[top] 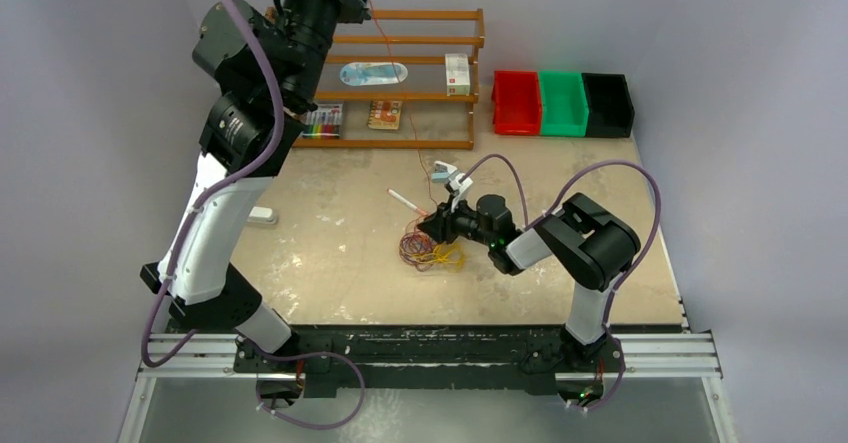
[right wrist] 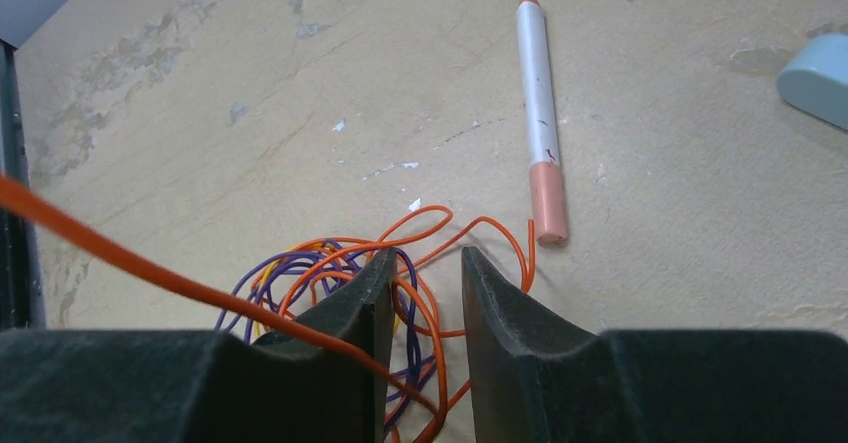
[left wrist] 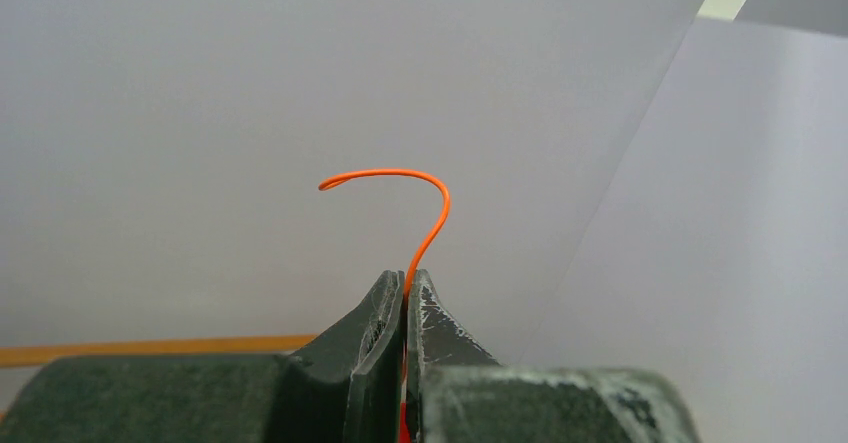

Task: Untangle the cables

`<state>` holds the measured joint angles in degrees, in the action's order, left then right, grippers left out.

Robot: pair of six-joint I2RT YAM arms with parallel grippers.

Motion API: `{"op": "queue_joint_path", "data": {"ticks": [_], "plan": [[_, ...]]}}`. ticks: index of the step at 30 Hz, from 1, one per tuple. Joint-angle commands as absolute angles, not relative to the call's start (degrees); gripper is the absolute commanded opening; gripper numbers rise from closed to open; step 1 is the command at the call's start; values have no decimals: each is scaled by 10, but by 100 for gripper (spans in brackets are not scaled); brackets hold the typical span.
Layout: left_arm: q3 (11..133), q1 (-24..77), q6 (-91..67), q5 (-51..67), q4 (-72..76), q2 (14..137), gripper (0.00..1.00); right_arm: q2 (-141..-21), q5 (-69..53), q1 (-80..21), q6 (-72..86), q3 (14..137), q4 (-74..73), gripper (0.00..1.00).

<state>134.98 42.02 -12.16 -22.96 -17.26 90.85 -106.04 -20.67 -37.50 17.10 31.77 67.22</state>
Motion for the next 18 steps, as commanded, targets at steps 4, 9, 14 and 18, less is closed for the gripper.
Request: {"op": "queue_joint_path", "data": {"ticks": [4, 9, 14, 18], "plan": [[1405, 418, -61, -230, -54, 922, 0, -1048, -175, -378, 175, 308, 693, 35], [1422, 418, -33, -229, -29, 931, 0, -1049, -170, -377, 174, 310, 687, 36], [1419, 418, -15, -236, -18, 926, 0, -1046, -168, -377, 173, 309, 686, 37], [1379, 418, -16, -235, -7, 905, 0, -1031, -166, -377, 171, 314, 675, 37]]}}
